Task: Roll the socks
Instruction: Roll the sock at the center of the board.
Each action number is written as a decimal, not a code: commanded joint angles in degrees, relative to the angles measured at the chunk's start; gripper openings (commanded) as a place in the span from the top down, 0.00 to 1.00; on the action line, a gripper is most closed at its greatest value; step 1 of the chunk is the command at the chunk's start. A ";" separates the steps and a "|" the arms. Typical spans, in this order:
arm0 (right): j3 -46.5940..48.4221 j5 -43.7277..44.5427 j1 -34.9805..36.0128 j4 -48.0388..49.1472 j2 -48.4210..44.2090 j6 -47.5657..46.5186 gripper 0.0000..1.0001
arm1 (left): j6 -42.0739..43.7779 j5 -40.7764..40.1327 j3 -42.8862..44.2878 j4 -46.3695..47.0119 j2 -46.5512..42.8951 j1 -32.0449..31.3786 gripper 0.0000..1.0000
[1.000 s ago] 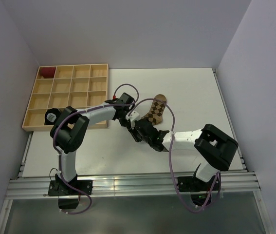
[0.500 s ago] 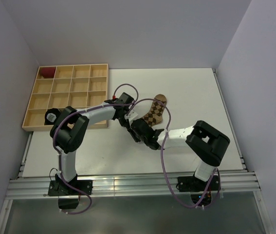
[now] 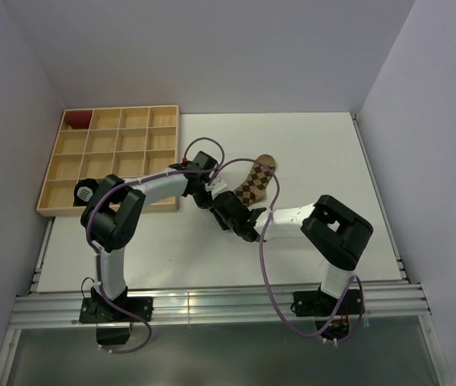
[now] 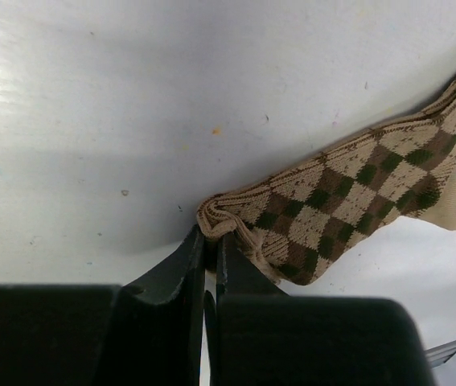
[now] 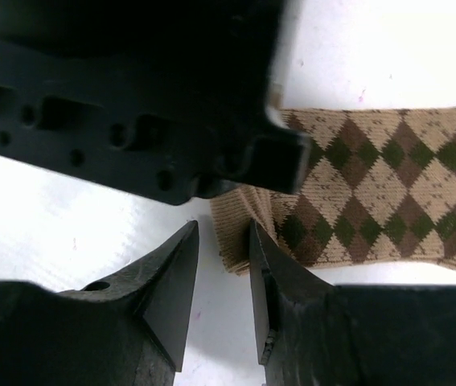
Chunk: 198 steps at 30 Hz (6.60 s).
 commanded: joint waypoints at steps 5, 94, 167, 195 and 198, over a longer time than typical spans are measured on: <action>1.62 4.46 -2.65 -8.52 4.56 3.78 0.75 | 0.97 -5.25 -3.42 -6.74 0.67 3.55 0.94; -8.67 -9.97 -5.04 11.51 -12.93 -1.40 0.48 | 3.60 -10.53 3.96 -12.01 -1.97 -1.63 0.87; -5.66 -52.76 -27.43 9.40 3.94 25.39 1.00 | -12.48 -3.94 -17.57 20.32 -21.22 1.80 0.38; -9.54 -63.48 -36.23 18.90 16.07 43.07 1.00 | -9.23 -0.25 -16.87 27.19 -8.47 -2.51 0.42; -9.45 -63.48 -36.40 18.37 16.34 42.98 1.00 | -8.96 0.02 -15.99 26.84 -6.63 -2.60 0.45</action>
